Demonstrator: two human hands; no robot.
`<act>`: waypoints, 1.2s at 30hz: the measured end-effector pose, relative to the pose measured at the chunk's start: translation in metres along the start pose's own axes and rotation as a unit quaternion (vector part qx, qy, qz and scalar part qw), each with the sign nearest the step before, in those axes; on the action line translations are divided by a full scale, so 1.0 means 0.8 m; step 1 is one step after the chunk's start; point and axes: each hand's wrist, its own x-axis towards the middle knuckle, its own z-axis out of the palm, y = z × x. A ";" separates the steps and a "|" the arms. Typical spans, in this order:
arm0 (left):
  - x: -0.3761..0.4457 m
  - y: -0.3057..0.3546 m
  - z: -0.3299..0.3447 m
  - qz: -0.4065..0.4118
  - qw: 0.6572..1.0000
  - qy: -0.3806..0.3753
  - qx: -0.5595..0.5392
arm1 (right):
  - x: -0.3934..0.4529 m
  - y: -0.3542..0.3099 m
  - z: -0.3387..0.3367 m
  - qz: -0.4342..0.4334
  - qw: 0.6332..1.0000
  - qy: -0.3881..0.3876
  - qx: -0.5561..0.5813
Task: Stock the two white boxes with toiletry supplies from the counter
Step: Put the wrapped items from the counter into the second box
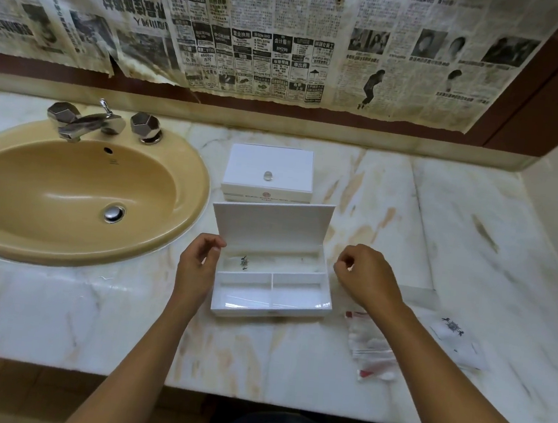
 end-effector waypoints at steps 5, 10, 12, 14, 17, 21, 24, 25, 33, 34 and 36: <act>-0.002 0.003 0.002 0.009 1.000 0.003 0.016 | 0.001 0.028 0.019 0.041 0.990 -0.103 -0.086; -0.003 0.005 0.002 0.010 1.000 0.007 0.026 | -0.008 0.034 0.028 0.029 0.985 -0.106 -0.130; -0.003 0.006 0.001 0.011 1.000 0.006 0.025 | -0.009 0.035 0.029 0.028 0.988 -0.085 -0.126; -0.003 0.006 0.001 0.011 1.000 0.005 0.023 | -0.009 0.034 0.028 0.031 0.992 -0.061 -0.107; -0.003 0.006 0.001 0.008 1.000 0.008 0.020 | -0.010 0.025 0.023 0.017 0.997 -0.005 -0.077; -0.003 0.005 0.002 0.005 1.000 0.007 0.019 | -0.009 0.007 0.011 -0.019 0.997 0.058 -0.038; -0.002 0.003 0.001 0.008 1.000 0.005 0.016 | -0.009 -0.009 0.001 -0.063 0.992 0.113 -0.012; -0.001 0.002 0.001 0.007 1.000 0.005 0.015 | -0.010 -0.017 -0.004 -0.082 0.988 0.132 0.001; -0.001 0.001 0.001 0.014 1.000 0.002 0.010 | -0.037 -0.114 -0.036 -0.229 0.947 0.173 0.143; -0.001 0.000 0.001 0.014 1.000 0.002 0.009 | -0.039 -0.125 -0.035 -0.248 0.940 0.171 0.161; 0.000 0.000 0.000 0.015 1.000 0.003 0.009 | -0.040 -0.142 -0.027 -0.281 0.929 0.161 0.176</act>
